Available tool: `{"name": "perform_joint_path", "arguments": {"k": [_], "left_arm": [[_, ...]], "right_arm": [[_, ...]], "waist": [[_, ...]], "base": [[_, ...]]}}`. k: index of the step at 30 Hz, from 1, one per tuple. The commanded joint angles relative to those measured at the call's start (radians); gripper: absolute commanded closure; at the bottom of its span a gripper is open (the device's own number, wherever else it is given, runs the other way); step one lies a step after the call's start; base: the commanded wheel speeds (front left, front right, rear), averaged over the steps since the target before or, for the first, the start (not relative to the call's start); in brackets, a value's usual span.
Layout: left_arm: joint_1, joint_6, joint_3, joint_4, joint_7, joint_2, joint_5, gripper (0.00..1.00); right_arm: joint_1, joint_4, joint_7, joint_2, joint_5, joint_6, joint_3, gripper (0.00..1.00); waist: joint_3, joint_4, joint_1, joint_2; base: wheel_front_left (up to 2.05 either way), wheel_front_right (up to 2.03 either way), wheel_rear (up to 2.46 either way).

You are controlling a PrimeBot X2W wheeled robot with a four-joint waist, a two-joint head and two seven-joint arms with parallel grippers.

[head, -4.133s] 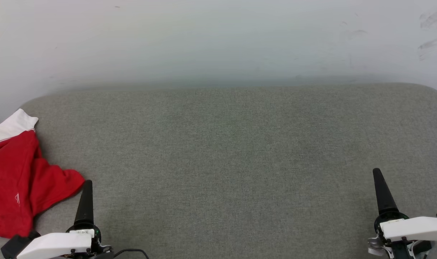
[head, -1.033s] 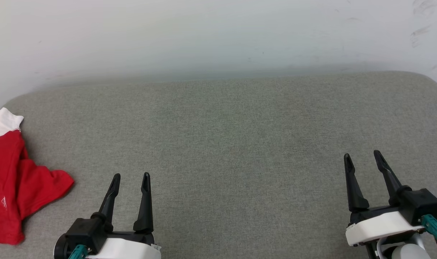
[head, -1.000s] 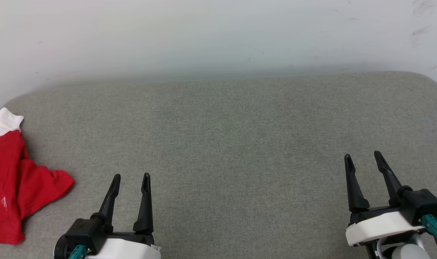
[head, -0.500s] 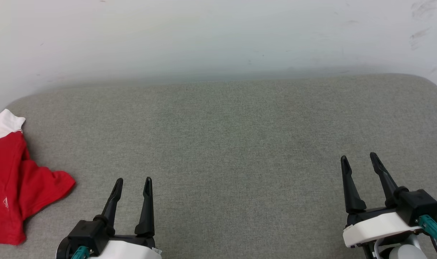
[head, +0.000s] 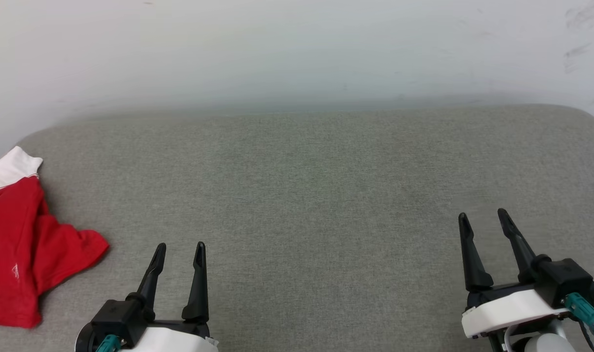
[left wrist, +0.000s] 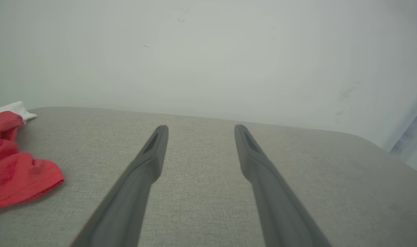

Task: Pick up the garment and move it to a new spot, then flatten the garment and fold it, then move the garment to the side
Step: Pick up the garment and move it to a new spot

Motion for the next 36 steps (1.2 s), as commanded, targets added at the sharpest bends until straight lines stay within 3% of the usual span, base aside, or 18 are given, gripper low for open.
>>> {"name": "perform_joint_path", "arguments": {"k": [1, 10, 36], "left_arm": [[0.007, 0.002, 0.0, -0.003, -0.005, -0.001, 0.005, 0.0], [0.017, 0.019, 0.024, 0.011, -0.004, -0.001, 0.012, 0.0], [0.07, 0.024, 0.072, -0.013, -0.004, -0.001, 0.078, 0.0]], "right_arm": [[0.013, -0.003, -0.004, 0.001, 0.0, -0.001, 0.006, 0.0], [0.026, 0.007, -0.004, 0.001, -0.005, -0.001, 0.04, 0.0], [0.07, 0.012, -0.004, 0.001, 0.021, -0.001, 0.129, 0.0]], "waist": [[-0.001, 0.007, 0.0, 0.0], [-0.016, 0.082, 0.0, 0.0], [-0.072, 0.394, 0.0, 0.0]], "base": [[0.0, 0.0, 0.0], [0.0, 0.0, 0.0], [0.0, 0.0, 0.0]]}}
